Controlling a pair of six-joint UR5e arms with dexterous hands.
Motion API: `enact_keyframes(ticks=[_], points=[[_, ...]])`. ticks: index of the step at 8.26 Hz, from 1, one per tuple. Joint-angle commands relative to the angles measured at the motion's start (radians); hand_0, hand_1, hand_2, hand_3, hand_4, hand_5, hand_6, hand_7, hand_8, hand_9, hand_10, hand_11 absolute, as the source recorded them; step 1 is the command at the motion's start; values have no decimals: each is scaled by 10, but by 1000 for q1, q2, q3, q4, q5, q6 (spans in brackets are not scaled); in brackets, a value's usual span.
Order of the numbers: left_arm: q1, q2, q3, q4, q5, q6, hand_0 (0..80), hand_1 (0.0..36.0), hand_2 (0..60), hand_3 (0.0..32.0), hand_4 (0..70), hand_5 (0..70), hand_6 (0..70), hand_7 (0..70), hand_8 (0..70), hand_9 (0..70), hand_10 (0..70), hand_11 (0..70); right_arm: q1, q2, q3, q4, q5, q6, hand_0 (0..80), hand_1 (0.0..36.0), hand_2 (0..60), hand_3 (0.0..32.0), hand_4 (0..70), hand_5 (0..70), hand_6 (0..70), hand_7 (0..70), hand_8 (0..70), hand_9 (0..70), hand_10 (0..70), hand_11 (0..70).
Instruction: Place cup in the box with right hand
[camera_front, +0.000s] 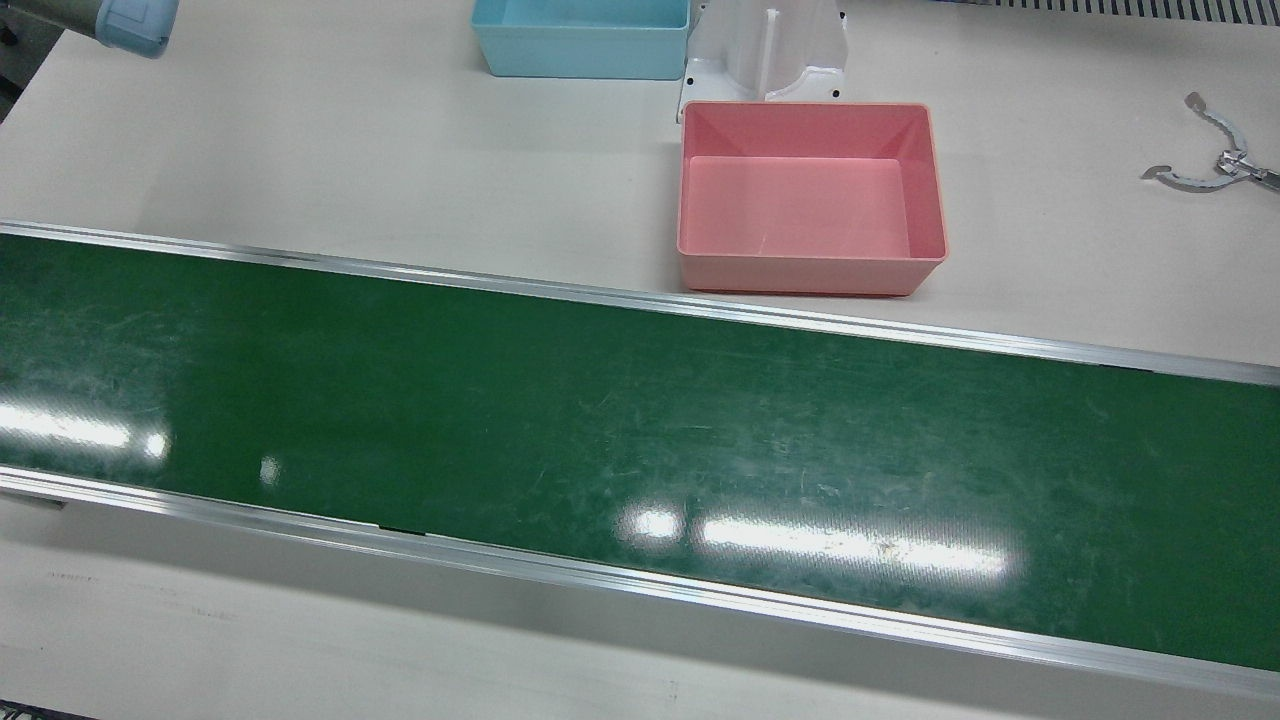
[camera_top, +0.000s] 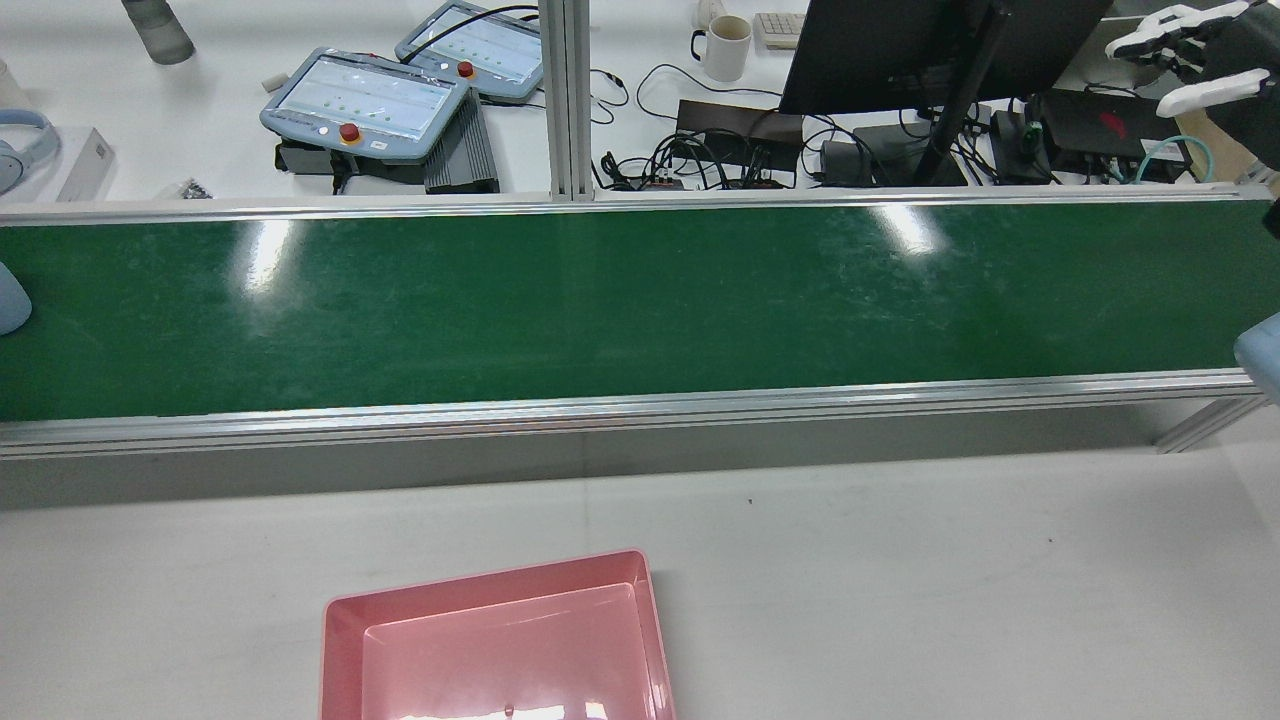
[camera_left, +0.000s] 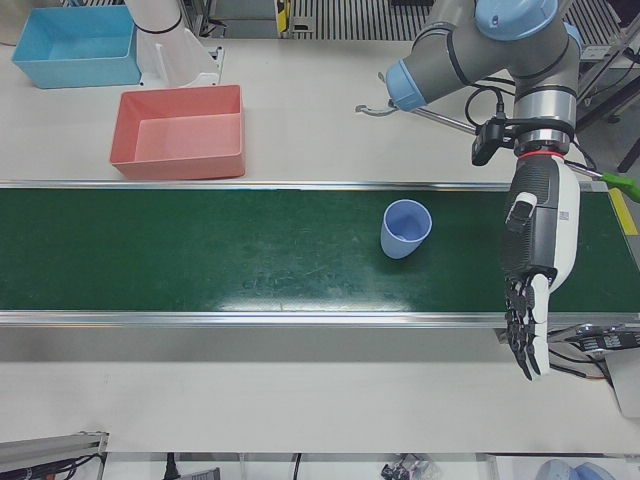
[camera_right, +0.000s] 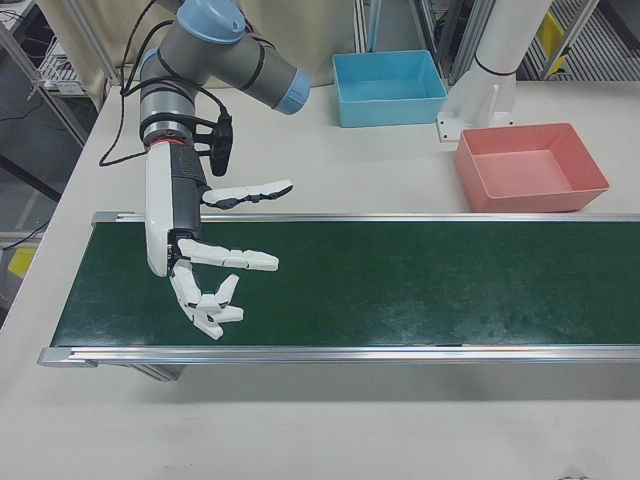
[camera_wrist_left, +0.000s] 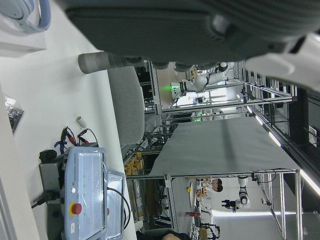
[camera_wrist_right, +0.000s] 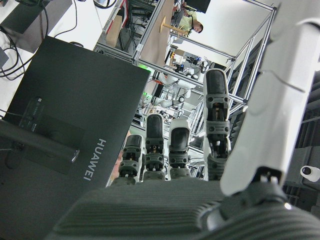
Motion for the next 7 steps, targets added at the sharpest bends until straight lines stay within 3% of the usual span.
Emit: enact_keyframes(ticks=[1, 7], points=[[0, 0, 1, 0, 0, 0, 0, 0, 0, 0, 0, 0, 0, 0, 0, 0, 0, 0, 0, -1, 1, 0, 0, 0, 565, 107, 0, 0, 488, 65, 202, 700, 172, 375, 125, 193], [0, 0, -1, 1, 0, 0, 0, 0, 0, 0, 0, 0, 0, 0, 0, 0, 0, 0, -2, 0, -5, 0, 0, 0, 563, 109, 0, 0, 486, 65, 201, 700, 171, 372, 124, 192]])
